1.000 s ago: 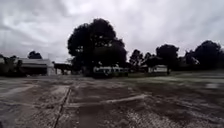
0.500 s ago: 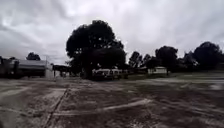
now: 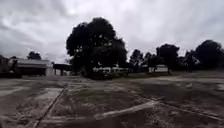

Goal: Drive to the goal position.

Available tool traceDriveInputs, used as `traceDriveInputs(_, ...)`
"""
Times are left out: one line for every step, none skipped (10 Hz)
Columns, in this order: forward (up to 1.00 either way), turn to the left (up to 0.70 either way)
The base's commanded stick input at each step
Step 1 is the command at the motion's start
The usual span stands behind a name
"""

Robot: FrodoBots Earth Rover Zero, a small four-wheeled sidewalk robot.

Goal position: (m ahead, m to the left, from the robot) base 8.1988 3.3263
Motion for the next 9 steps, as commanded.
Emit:
traceDriveInputs(0.5, 0.0)
traceDriveInputs(0.5, 0.0)
traceDriveInputs(0.5, 0.0)
traceDriveInputs(0.5, 0.0)
traceDriveInputs(0.5, 0.0)
traceDriveInputs(0.5, 0.0)
traceDriveInputs(0.5, 0.0)
traceDriveInputs(0.5, 0.0)
traceDriveInputs(0.5, 0.0)
